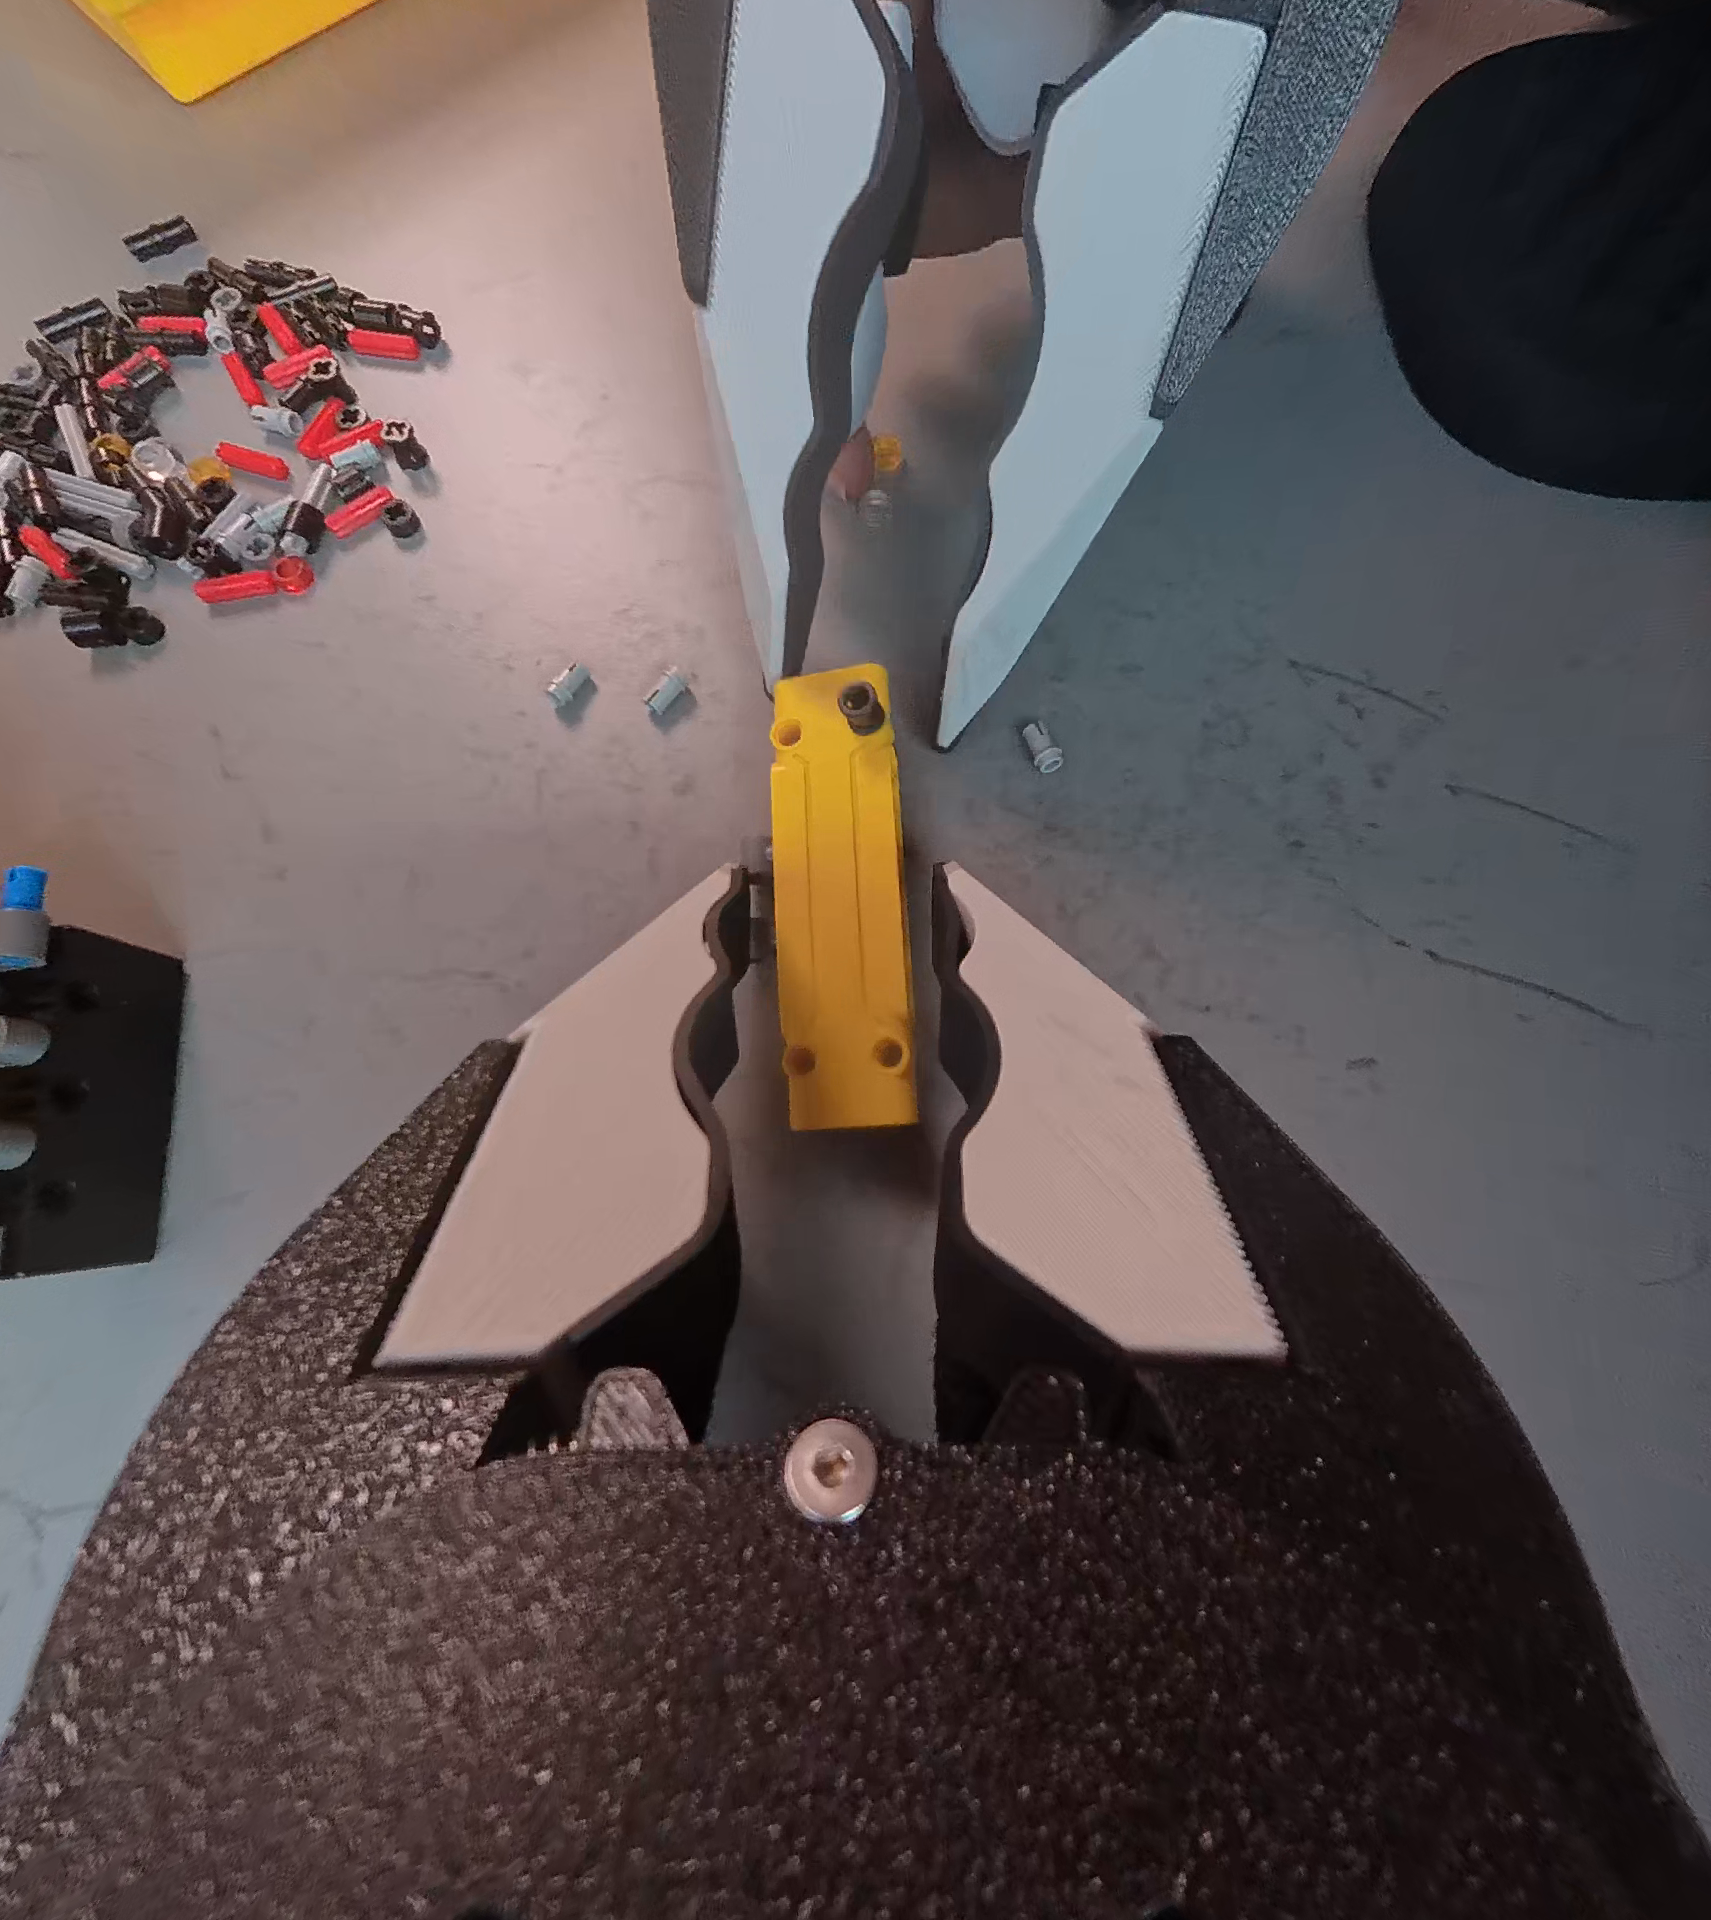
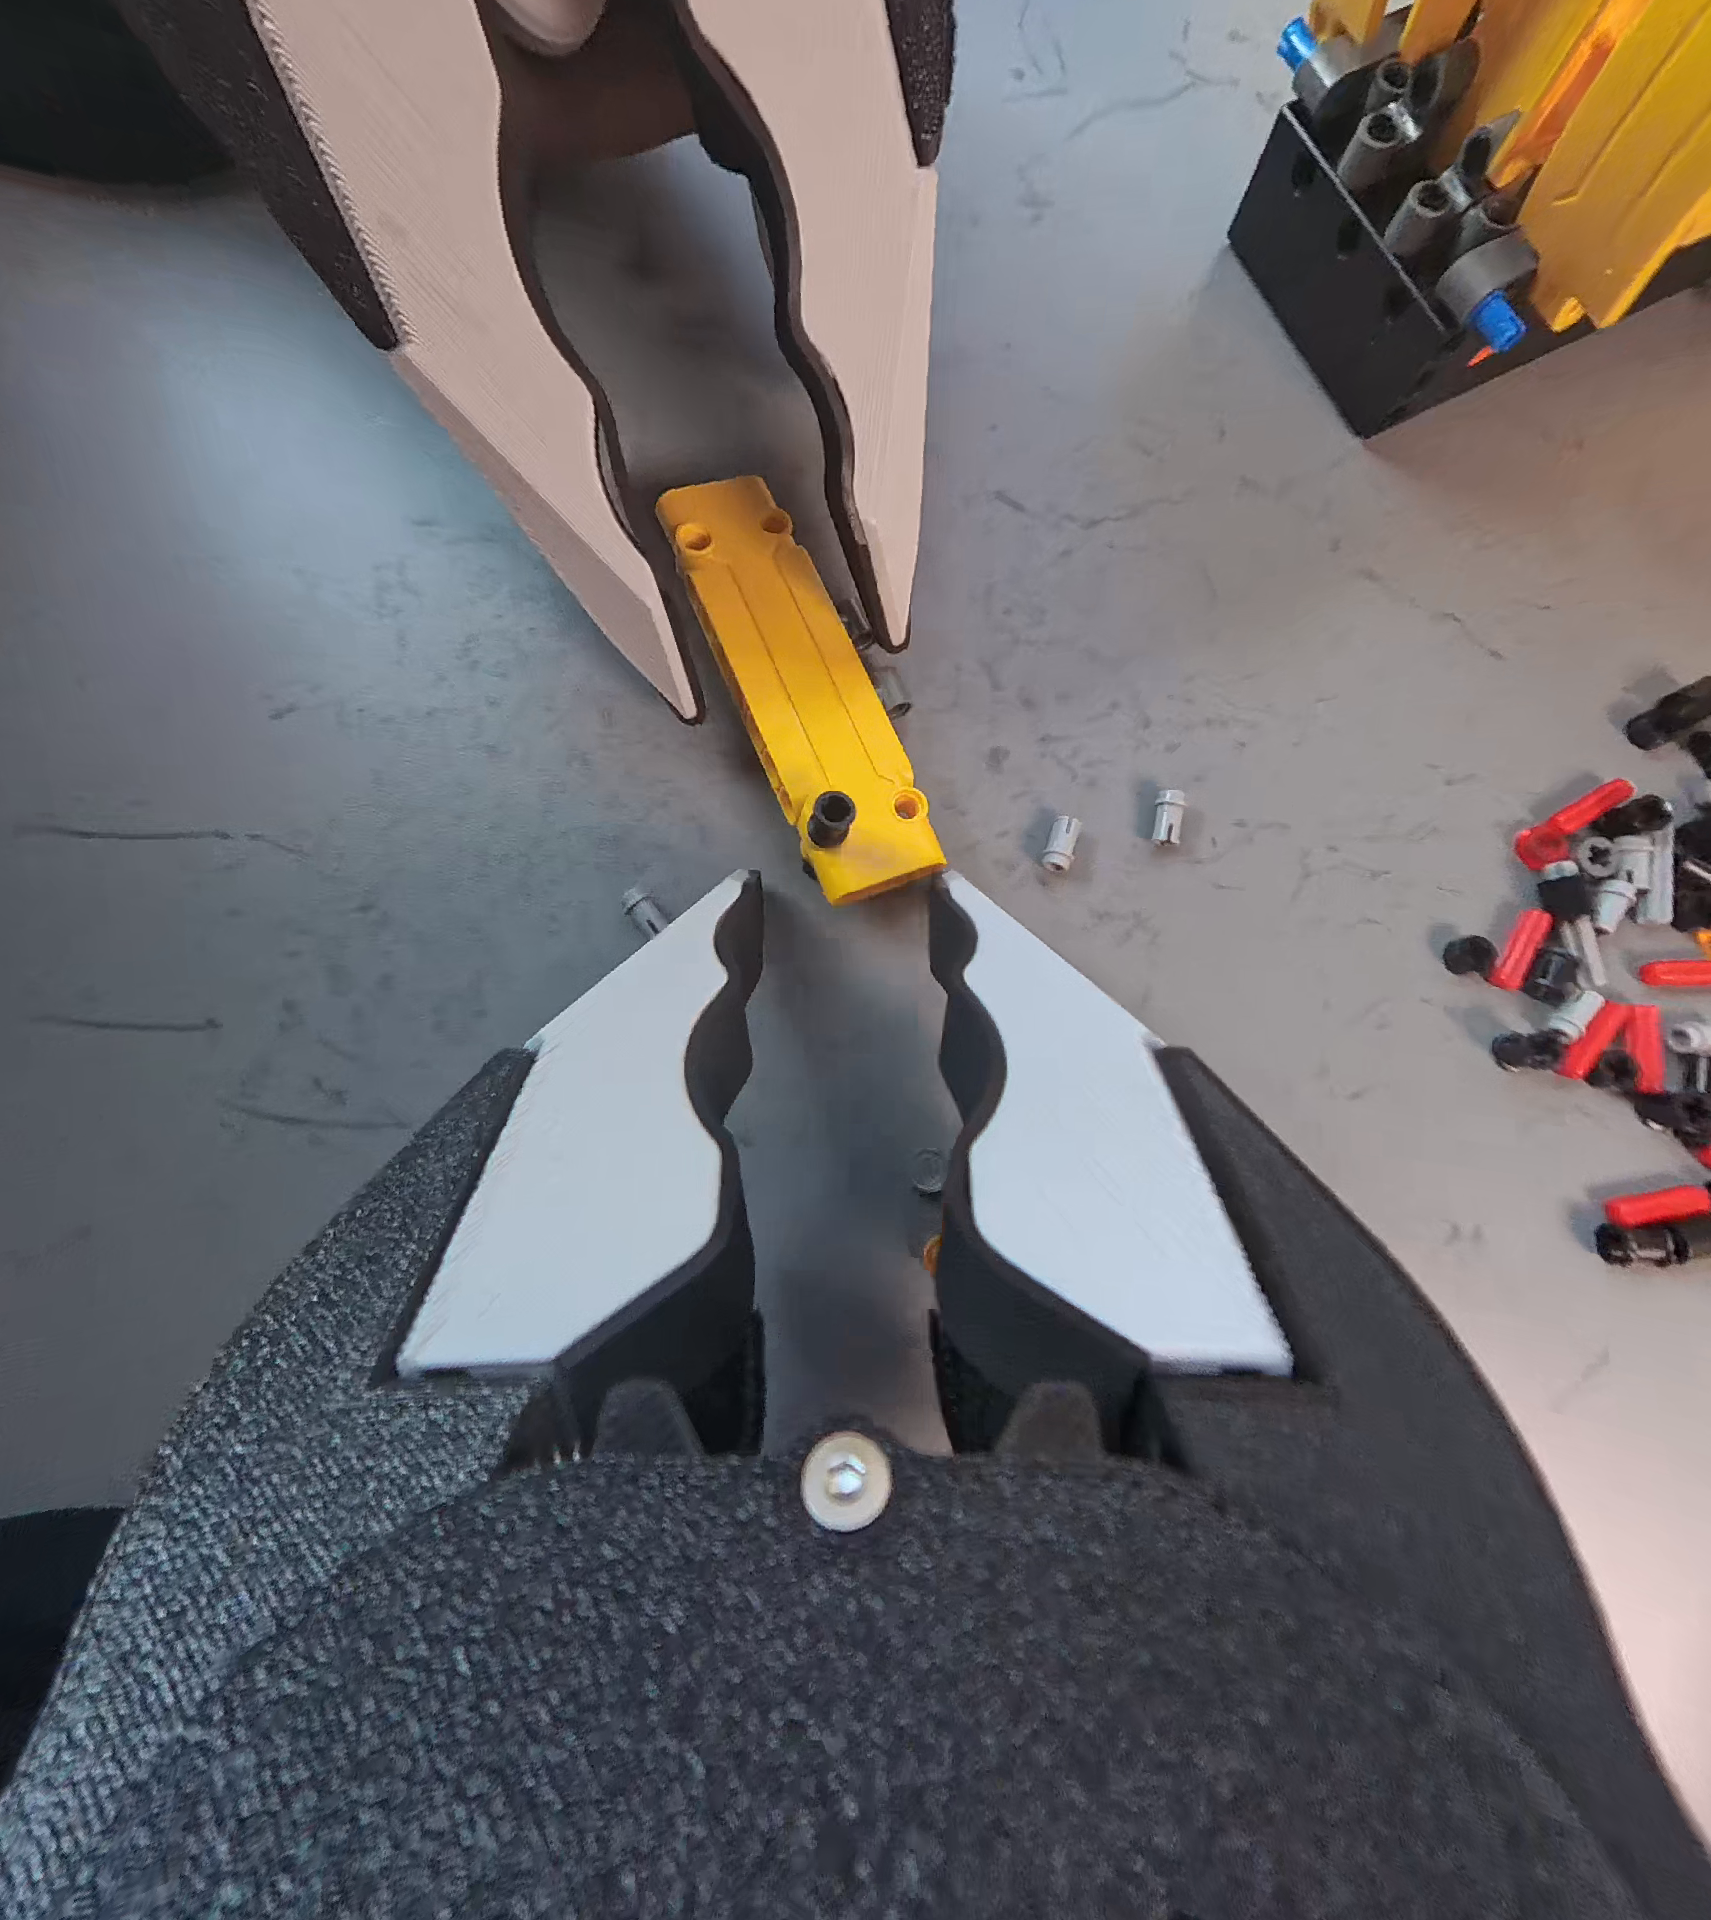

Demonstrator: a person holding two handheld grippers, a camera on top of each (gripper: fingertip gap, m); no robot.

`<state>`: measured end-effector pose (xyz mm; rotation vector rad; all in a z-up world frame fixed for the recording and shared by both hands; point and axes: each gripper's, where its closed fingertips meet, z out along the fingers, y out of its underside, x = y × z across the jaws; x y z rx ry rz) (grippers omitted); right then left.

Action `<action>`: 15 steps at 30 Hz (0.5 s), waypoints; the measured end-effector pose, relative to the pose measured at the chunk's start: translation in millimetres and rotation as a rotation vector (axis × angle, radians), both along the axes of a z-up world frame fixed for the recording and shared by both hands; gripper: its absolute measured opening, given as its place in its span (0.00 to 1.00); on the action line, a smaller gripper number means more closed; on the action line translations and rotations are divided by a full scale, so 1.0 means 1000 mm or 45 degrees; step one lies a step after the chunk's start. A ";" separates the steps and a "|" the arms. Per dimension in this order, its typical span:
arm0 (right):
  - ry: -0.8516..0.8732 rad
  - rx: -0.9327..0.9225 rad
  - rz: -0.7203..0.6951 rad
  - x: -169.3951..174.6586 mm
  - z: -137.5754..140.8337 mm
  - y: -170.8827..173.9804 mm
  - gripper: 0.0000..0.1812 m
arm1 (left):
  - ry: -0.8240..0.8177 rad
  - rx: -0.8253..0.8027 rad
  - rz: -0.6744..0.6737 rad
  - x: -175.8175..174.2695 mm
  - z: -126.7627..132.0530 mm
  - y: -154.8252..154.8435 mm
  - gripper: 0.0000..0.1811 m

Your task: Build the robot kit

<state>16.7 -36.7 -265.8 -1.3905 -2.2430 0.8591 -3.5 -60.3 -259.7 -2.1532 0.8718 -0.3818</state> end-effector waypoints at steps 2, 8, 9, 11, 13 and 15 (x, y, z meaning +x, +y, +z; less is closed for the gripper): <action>0.000 0.010 0.035 -0.003 0.000 0.000 0.12 | 0.013 0.003 0.002 -0.001 -0.001 -0.001 0.19; 0.077 0.107 0.127 -0.007 0.021 0.000 0.05 | -0.009 0.008 0.022 -0.004 0.001 0.001 0.19; 0.073 0.114 0.138 -0.007 0.023 -0.001 0.06 | 0.003 0.002 0.028 -0.005 -0.001 0.002 0.19; 0.066 0.112 0.142 -0.009 0.022 0.000 0.08 | 0.036 -0.015 0.035 -0.005 -0.005 0.002 0.19; 0.056 0.107 0.126 -0.009 0.018 0.004 0.11 | 0.067 -0.007 0.023 -0.004 -0.006 0.001 0.19; 0.054 0.076 0.131 -0.008 0.016 0.003 0.15 | 0.115 0.049 0.002 -0.004 -0.003 0.001 0.18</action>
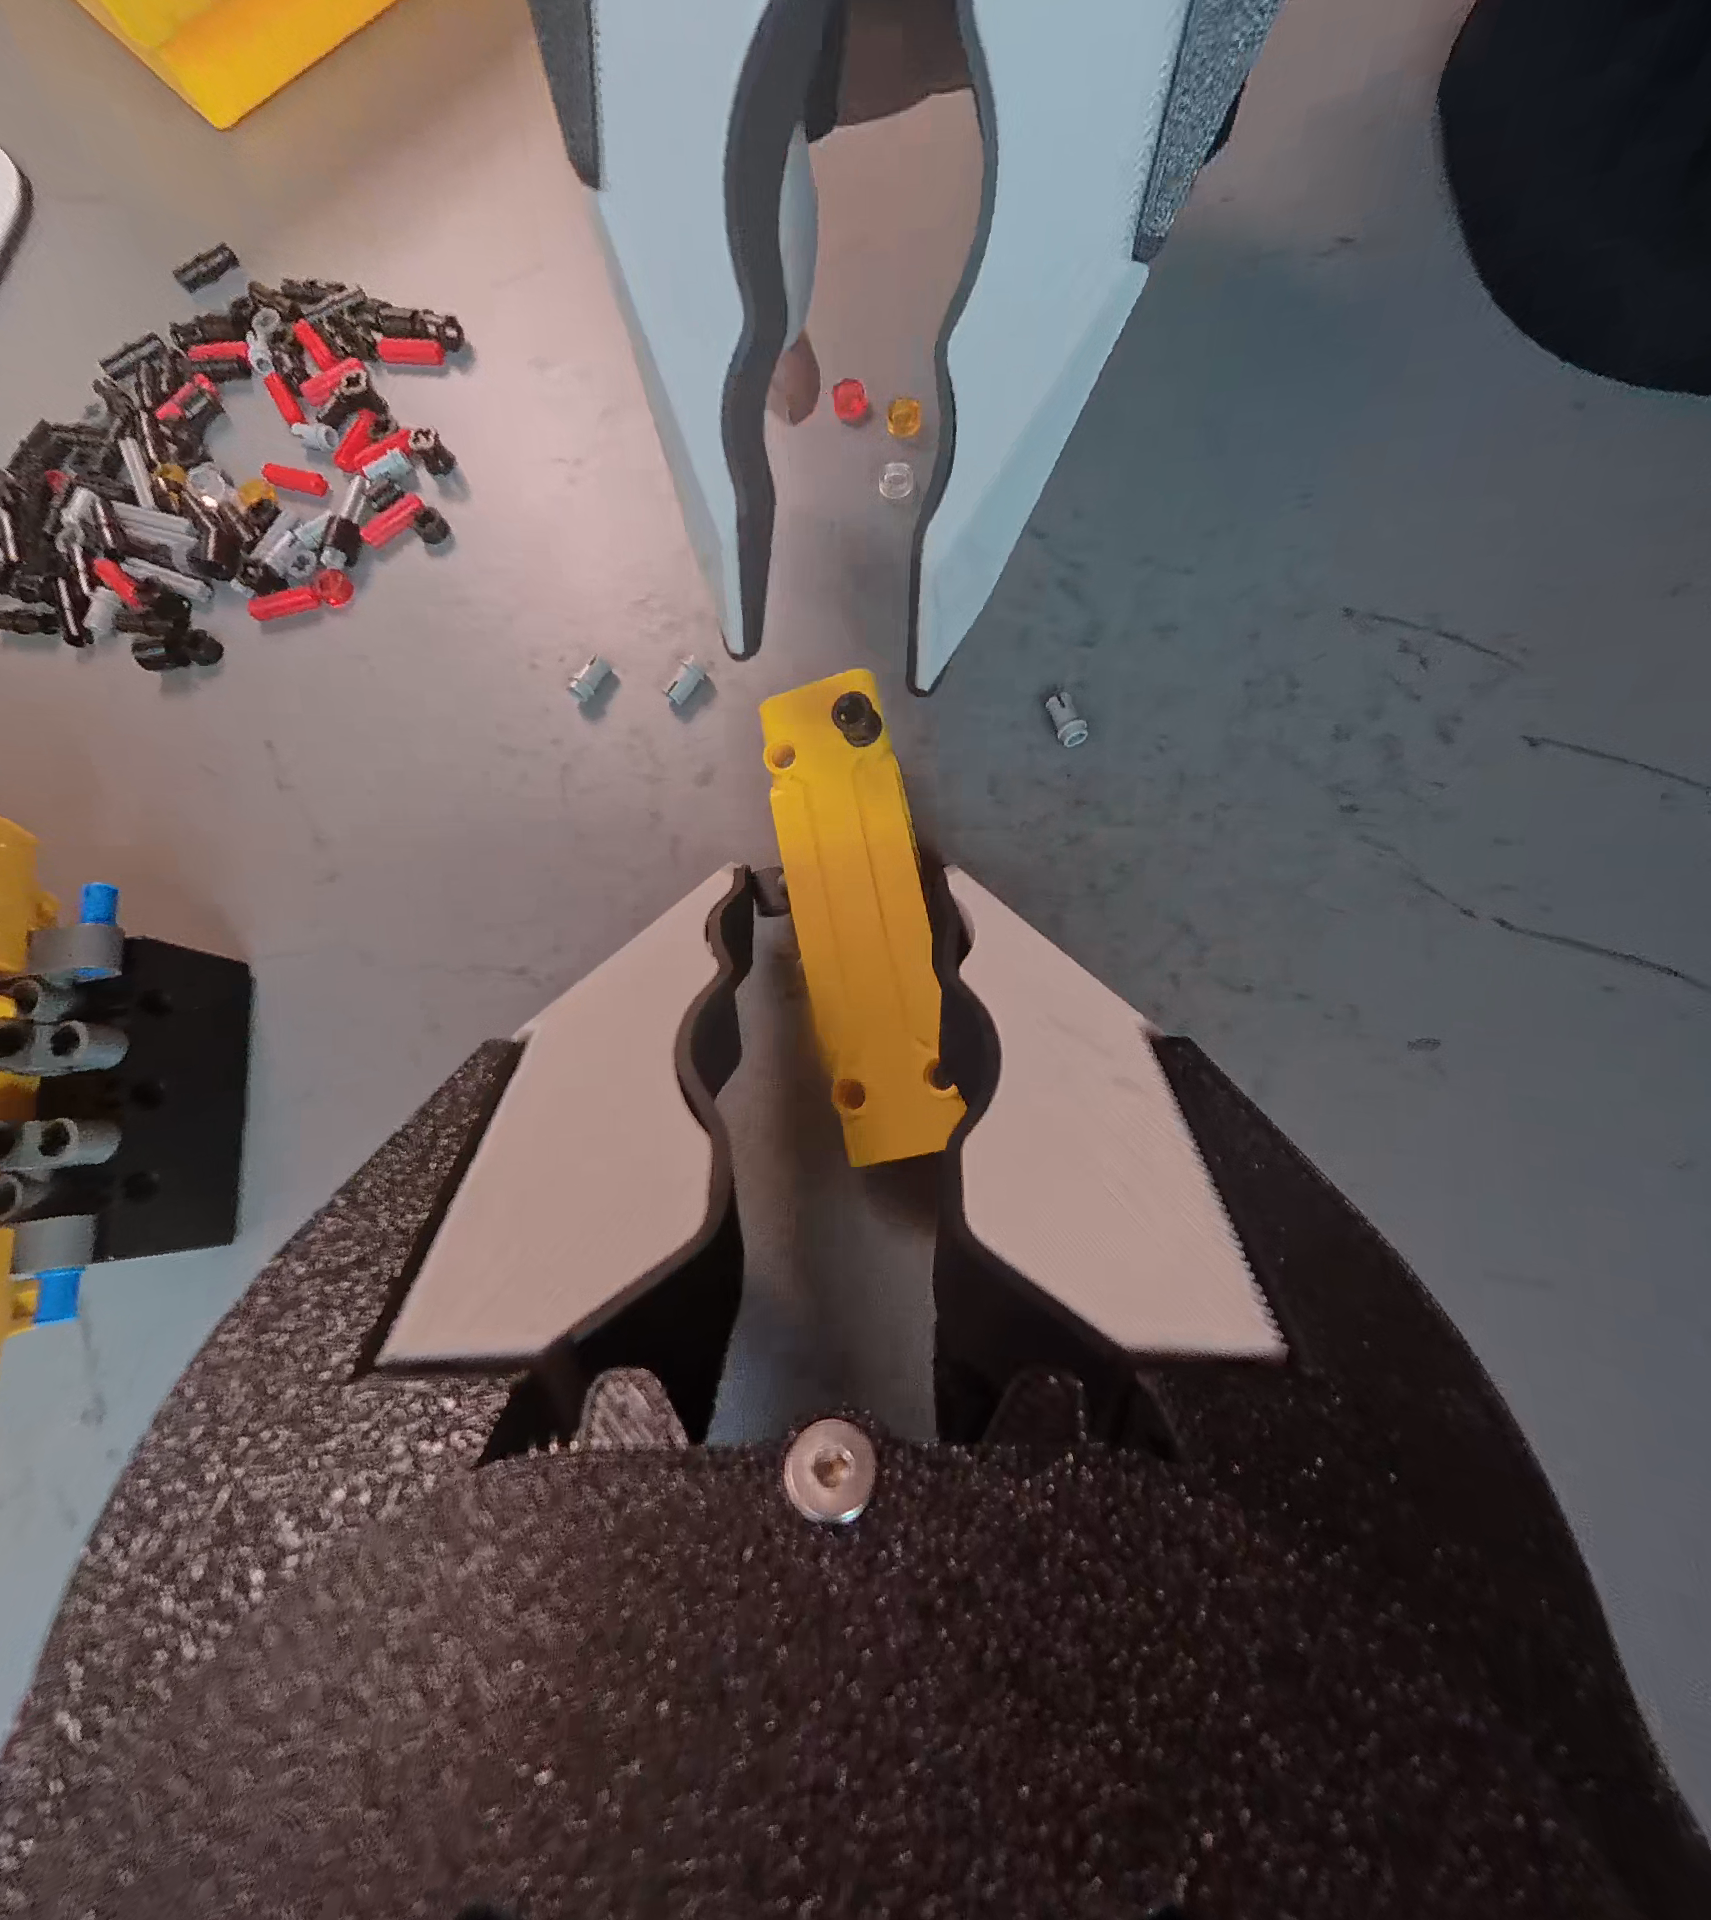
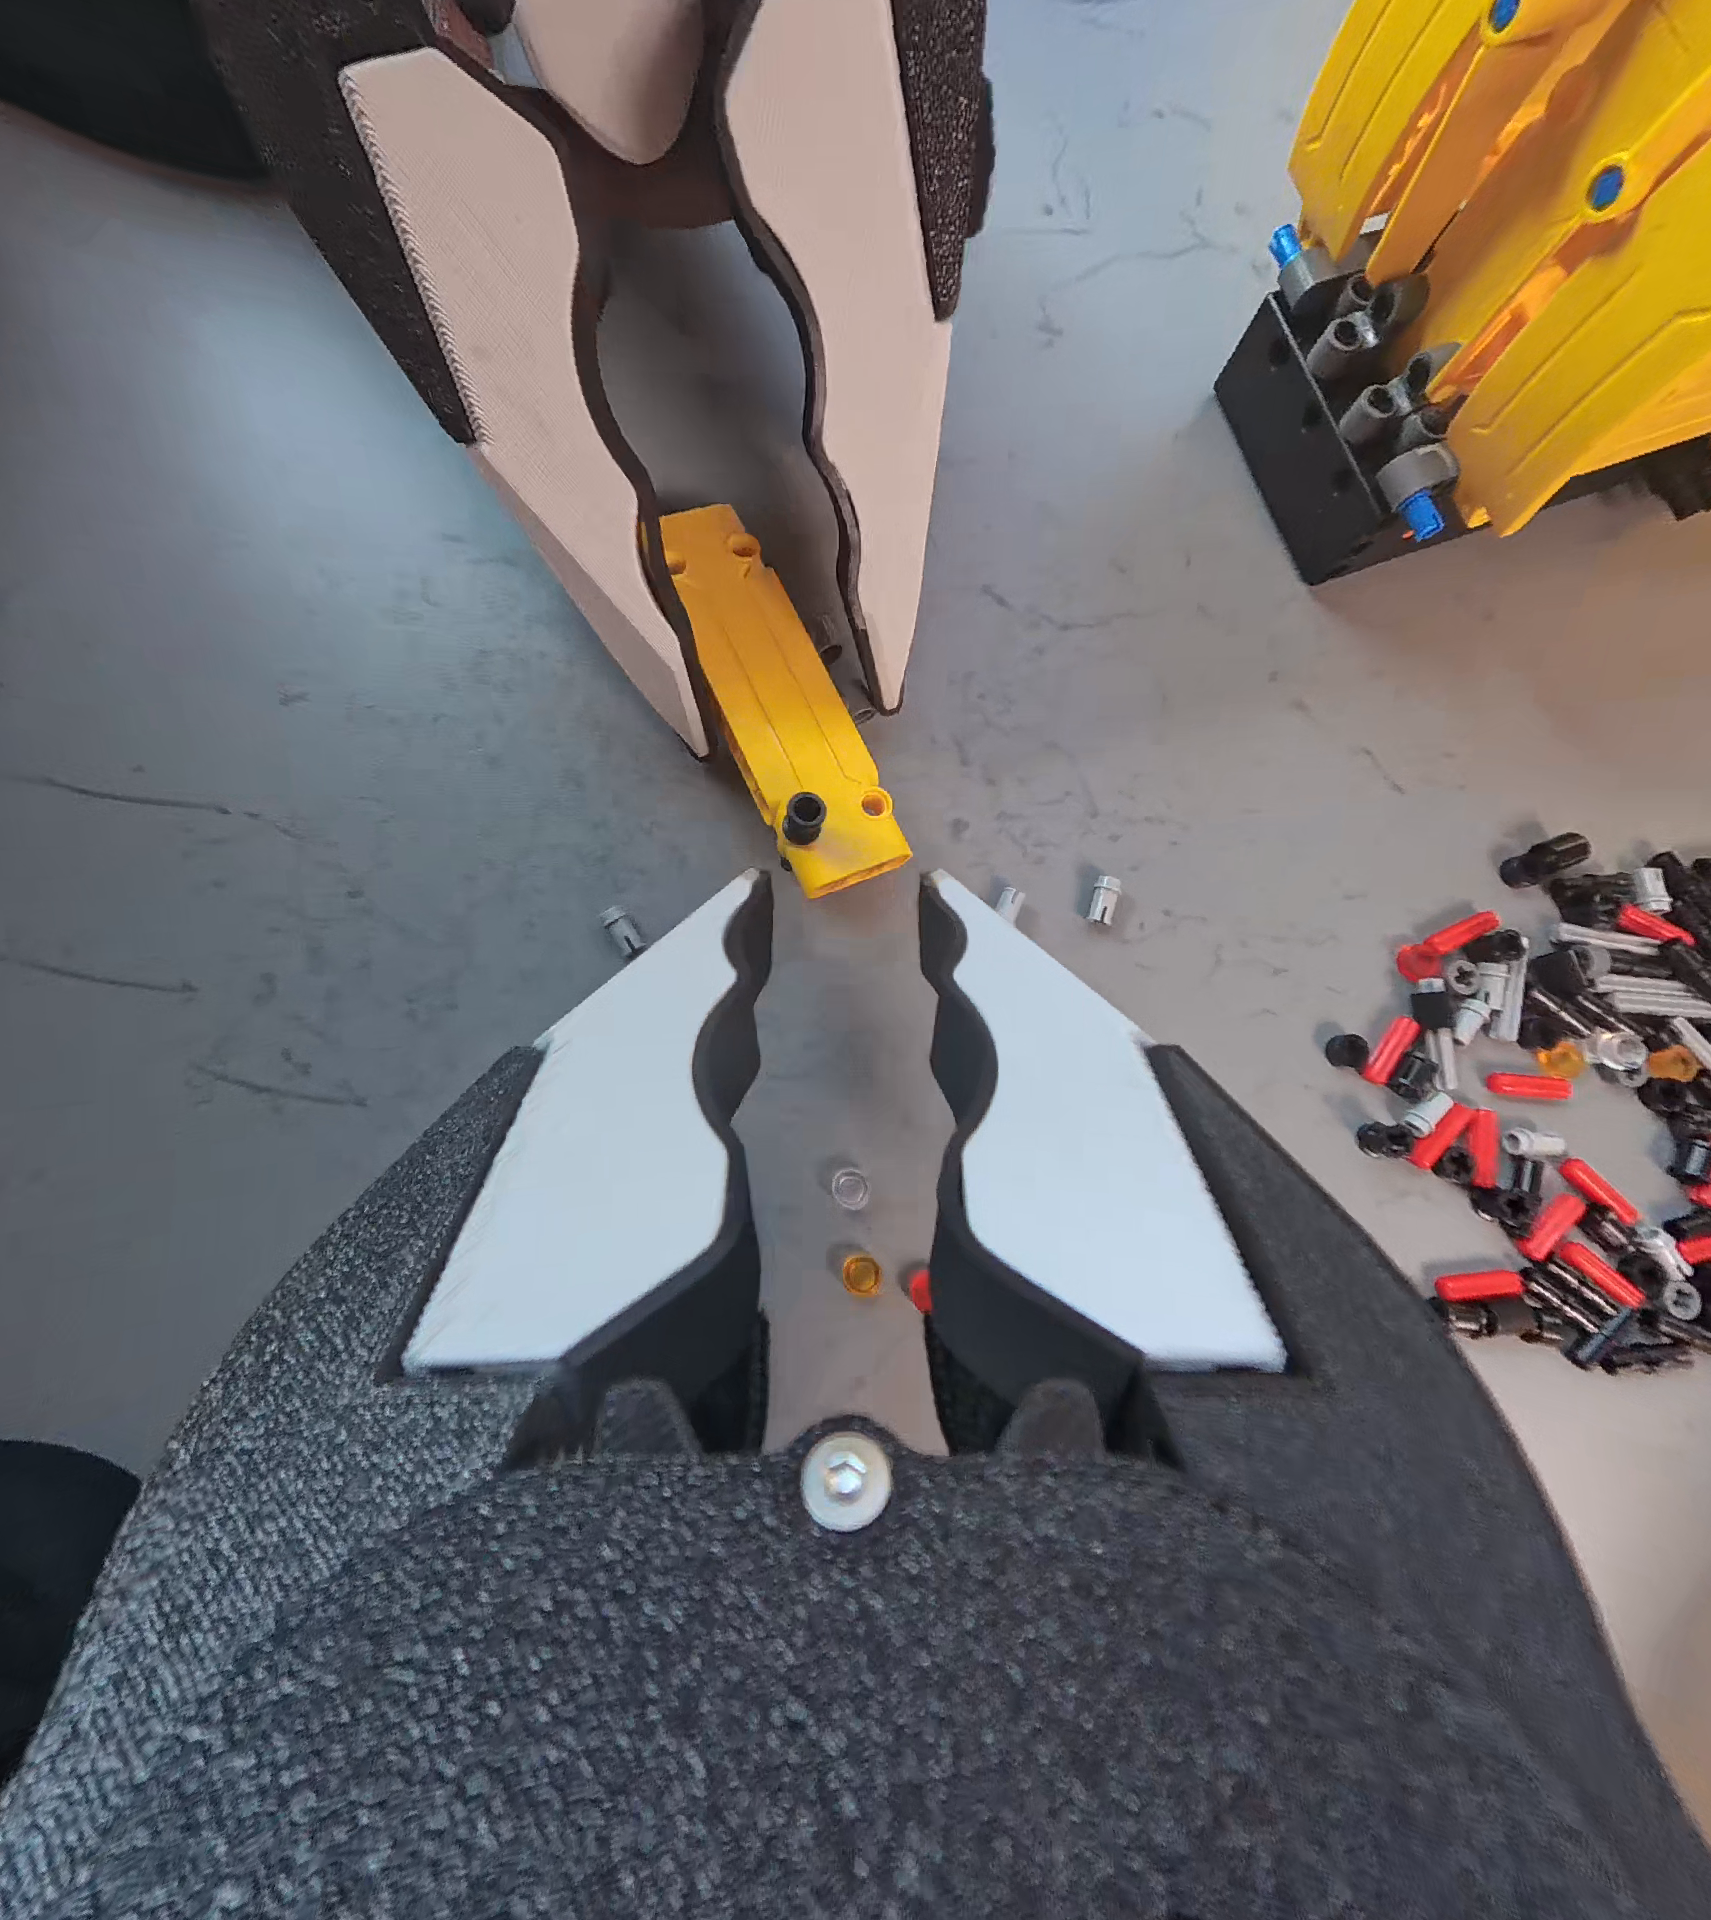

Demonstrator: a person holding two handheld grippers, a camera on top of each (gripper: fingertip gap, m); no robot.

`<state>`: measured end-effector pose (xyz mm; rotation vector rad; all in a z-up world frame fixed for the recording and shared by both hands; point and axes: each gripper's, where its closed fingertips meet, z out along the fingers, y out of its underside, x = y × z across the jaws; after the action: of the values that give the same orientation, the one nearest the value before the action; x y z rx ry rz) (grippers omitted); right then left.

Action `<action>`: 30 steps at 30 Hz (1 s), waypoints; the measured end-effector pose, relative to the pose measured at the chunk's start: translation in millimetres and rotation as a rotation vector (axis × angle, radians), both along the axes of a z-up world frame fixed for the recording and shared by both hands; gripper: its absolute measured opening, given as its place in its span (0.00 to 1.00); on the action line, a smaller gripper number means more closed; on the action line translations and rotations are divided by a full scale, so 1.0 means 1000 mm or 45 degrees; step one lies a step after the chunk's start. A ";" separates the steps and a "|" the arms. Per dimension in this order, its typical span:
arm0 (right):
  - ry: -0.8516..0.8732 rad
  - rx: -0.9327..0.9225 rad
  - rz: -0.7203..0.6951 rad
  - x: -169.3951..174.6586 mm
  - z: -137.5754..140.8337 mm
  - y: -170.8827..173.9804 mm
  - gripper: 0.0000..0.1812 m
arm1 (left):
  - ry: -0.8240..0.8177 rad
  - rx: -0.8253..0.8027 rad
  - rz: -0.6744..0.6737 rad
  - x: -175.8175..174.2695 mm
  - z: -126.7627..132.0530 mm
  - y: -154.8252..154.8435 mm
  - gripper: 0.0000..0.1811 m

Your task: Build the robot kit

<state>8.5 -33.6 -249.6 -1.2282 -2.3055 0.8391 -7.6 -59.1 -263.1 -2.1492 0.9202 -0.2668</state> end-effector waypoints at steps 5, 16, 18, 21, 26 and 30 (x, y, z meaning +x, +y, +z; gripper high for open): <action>0.097 -0.216 0.083 0.001 0.022 -0.019 0.24 | -0.174 0.269 -0.103 0.020 0.043 0.000 0.18; 0.338 -0.385 0.171 0.003 0.081 -0.039 0.14 | -0.381 0.351 -0.104 0.036 0.064 0.002 0.18; 0.301 -0.399 0.207 0.002 0.074 -0.043 0.14 | -0.389 0.251 -0.136 0.039 0.054 -0.002 0.24; 0.224 -0.423 0.283 0.002 0.067 -0.045 0.14 | -0.409 0.187 -0.174 0.041 0.051 -0.005 0.25; 0.149 -0.469 0.351 -0.002 0.060 -0.043 0.14 | -0.353 0.125 -0.138 0.033 0.040 0.000 0.19; 0.136 -0.455 0.355 -0.004 0.053 -0.043 0.14 | -0.293 0.098 -0.121 0.031 0.032 0.000 0.19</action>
<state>4.2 -76.9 -196.2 -0.9725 -2.3379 1.4293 23.3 -58.6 -231.2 -1.9590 0.8851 -0.5068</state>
